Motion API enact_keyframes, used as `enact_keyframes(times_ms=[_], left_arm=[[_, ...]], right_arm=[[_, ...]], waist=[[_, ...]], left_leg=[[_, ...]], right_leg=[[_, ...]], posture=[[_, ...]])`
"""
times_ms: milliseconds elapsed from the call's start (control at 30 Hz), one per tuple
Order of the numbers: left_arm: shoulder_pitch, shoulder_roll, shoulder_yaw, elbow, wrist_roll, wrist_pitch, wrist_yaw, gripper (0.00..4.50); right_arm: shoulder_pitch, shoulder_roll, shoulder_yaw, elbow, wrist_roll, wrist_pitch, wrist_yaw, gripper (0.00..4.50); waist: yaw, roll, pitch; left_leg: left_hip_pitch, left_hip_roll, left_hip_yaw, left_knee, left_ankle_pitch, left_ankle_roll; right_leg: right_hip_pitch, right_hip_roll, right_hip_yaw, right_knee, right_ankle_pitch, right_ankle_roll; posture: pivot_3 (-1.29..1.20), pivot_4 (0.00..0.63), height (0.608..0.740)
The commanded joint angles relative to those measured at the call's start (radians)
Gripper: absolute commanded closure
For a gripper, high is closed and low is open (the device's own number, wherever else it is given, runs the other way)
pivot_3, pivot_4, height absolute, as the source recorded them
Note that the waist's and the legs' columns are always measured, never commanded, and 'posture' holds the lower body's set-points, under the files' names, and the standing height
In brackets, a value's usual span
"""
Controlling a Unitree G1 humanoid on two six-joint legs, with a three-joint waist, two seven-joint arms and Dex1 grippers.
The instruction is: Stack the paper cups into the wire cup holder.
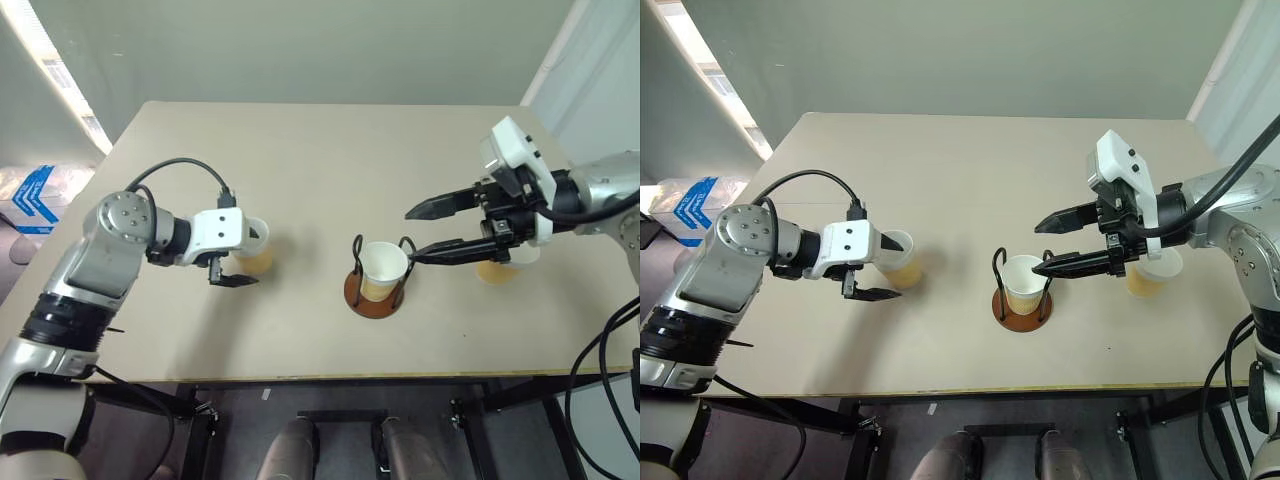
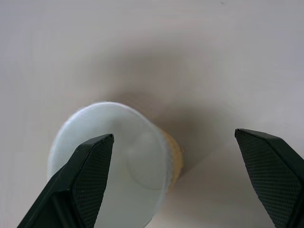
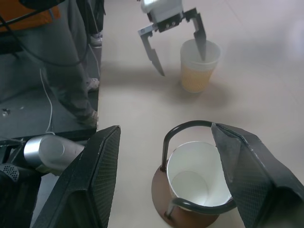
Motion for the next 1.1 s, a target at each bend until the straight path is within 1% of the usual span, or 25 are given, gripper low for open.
enact_keyframes(times_ms=[33,67,133,167,300,333,433,500,633,733,933,1100], left_arm=[[-0.038,-0.016,0.001,0.061,0.024,-0.051,0.001,0.38],[-0.047,-0.023,-0.006,0.090,0.038,-0.070,0.003,0.58],[-0.063,-0.038,-0.014,0.134,0.053,-0.094,0.000,1.24],[-0.069,-0.045,-0.014,0.148,0.055,-0.100,-0.005,1.51],[-0.099,-0.071,-0.012,0.182,0.038,-0.118,-0.049,2.98],[-0.104,-0.074,-0.010,0.186,0.034,-0.119,-0.060,3.44],[-0.120,-0.081,-0.005,0.179,0.015,-0.109,-0.105,4.47],[-0.124,-0.082,-0.002,0.172,0.007,-0.101,-0.125,4.47],[-0.129,-0.081,0.018,0.085,-0.080,-0.020,-0.216,4.47],[-0.155,-0.086,0.028,0.027,-0.137,0.051,-0.255,4.47],[-0.287,-0.116,0.037,-0.061,-0.265,0.184,-0.295,4.47],[-0.421,-0.141,0.007,-0.099,-0.408,0.267,-0.295,4.47]], right_arm=[[0.008,-0.015,-0.050,-0.033,0.027,-0.017,-0.021,1.23],[0.014,-0.015,-0.056,-0.036,0.033,-0.016,-0.025,1.23],[0.026,-0.017,-0.066,-0.041,0.040,-0.027,-0.032,1.23],[0.031,-0.018,-0.069,-0.043,0.042,-0.032,-0.035,1.23],[0.049,-0.020,-0.086,-0.039,0.050,-0.042,-0.049,1.23],[0.052,-0.021,-0.088,-0.039,0.052,-0.044,-0.052,1.23],[0.068,-0.012,-0.107,-0.027,0.066,-0.057,-0.060,1.23],[0.076,-0.010,-0.115,-0.023,0.073,-0.064,-0.060,1.23],[0.138,-0.022,-0.147,-0.015,0.078,-0.137,-0.018,1.23],[0.174,-0.047,-0.162,-0.012,0.090,-0.151,0.010,1.23],[0.269,-0.112,-0.209,-0.019,0.104,-0.181,0.056,1.23],[0.332,-0.144,-0.287,-0.046,0.165,-0.141,0.036,1.23]], waist=[[0.001,0.000,0.000],[0.001,0.000,0.000],[0.001,0.000,0.000],[0.001,0.000,0.000],[0.001,0.000,0.000],[0.001,0.000,0.000],[0.001,0.000,0.000],[0.001,0.000,0.000],[0.002,-0.001,-0.001],[0.004,-0.001,-0.001],[0.006,-0.002,-0.001],[0.006,-0.002,-0.001]], left_leg=[[0.000,0.000,0.000,0.000,0.000,0.000],[0.000,0.000,0.000,0.000,0.000,0.000],[0.000,0.000,0.000,0.001,0.000,0.000],[0.000,0.000,0.000,0.001,0.000,0.000],[0.000,0.000,0.000,0.001,0.000,0.000],[0.000,0.000,0.000,0.001,0.000,0.000],[0.000,0.000,0.000,0.001,0.000,0.000],[0.000,0.000,0.000,0.001,0.000,0.000],[-0.001,0.000,0.000,0.001,0.000,0.000],[-0.001,0.000,0.000,0.002,0.000,0.000],[-0.002,0.000,0.000,0.003,0.000,0.001],[-0.002,0.000,0.001,0.003,0.000,0.001]], right_leg=[[0.000,0.000,0.000,0.001,0.000,0.000],[0.000,0.000,0.000,0.001,0.000,0.000],[-0.001,0.000,0.000,0.002,0.000,0.000],[-0.001,0.000,0.000,0.002,0.000,0.000],[-0.001,0.000,0.000,0.002,0.000,0.000],[0.000,0.000,0.000,0.002,0.000,0.000],[-0.001,0.000,0.000,0.002,0.000,0.000],[-0.001,0.000,0.000,0.002,0.000,0.000],[0.000,0.000,0.000,0.002,0.000,0.000],[0.000,0.000,-0.001,0.002,0.000,0.001],[0.001,-0.001,-0.001,0.001,0.000,0.001],[0.002,-0.001,0.000,0.001,-0.001,0.004]], posture=[[0.00,0.150,0.740],[0.00,0.150,0.740],[0.00,0.150,0.740],[0.00,0.150,0.740],[0.00,0.150,0.740],[0.00,0.150,0.740],[0.00,0.150,0.740],[0.00,0.150,0.740],[0.00,0.150,0.740],[0.00,0.150,0.740],[0.00,0.150,0.740],[0.00,0.150,0.740]])
